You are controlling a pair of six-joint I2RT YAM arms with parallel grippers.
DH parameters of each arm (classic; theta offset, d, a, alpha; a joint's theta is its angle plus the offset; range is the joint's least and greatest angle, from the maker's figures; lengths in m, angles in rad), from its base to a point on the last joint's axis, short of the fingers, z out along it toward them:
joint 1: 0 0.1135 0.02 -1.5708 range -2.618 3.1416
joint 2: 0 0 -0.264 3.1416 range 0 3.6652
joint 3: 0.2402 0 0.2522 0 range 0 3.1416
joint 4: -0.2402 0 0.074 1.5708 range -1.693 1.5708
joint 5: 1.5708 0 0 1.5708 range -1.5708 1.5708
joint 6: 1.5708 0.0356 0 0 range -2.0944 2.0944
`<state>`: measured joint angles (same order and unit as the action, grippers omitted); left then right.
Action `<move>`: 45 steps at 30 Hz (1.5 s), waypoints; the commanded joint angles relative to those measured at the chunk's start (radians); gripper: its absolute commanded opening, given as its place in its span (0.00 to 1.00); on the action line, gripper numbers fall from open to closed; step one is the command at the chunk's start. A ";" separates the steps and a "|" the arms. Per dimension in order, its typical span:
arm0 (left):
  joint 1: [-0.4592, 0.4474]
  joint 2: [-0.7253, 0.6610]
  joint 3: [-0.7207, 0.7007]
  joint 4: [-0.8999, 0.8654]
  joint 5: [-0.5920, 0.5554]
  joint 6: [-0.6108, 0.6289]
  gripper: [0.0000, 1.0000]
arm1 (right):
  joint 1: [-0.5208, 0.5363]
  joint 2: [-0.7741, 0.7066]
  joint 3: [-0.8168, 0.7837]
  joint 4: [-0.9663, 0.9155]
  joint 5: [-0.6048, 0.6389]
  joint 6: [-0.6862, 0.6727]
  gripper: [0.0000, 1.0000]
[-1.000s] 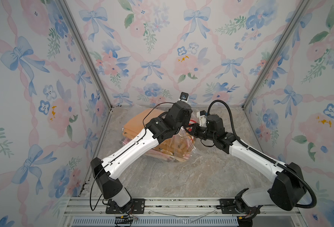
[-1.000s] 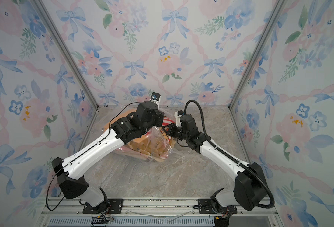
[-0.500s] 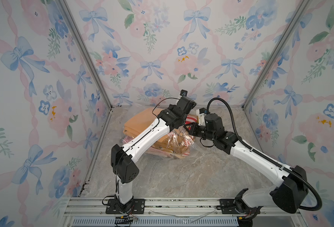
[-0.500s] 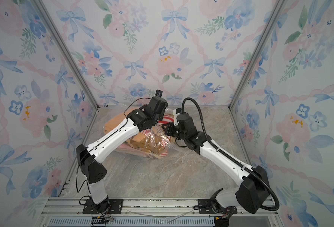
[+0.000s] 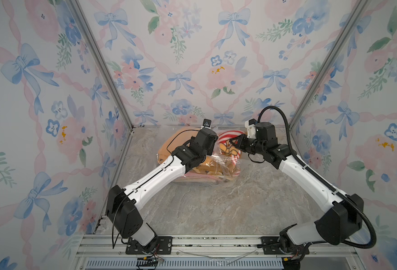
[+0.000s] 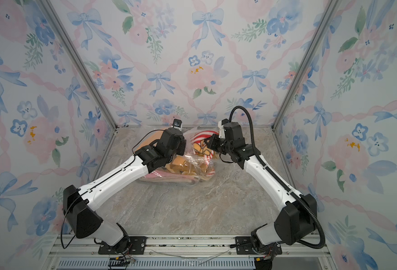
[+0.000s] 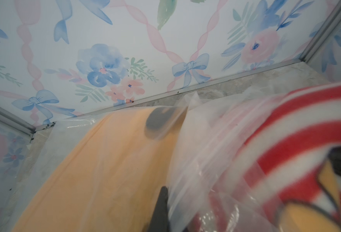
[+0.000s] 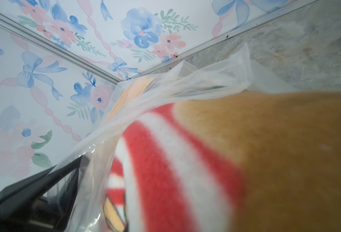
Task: Take the blanket out of the vacuum bag
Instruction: Take out the blanket from the vacuum bag.
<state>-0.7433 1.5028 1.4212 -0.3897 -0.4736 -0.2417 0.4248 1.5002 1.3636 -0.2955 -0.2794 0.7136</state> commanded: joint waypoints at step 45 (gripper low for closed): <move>0.057 -0.105 -0.022 0.020 0.255 0.219 0.45 | -0.113 0.038 0.184 0.182 -0.346 0.111 0.00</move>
<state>-0.7013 1.4616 1.4277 -0.3607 -0.3523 -0.0635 0.3477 1.6207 1.5723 -0.3271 -0.6231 0.8452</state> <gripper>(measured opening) 0.284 0.127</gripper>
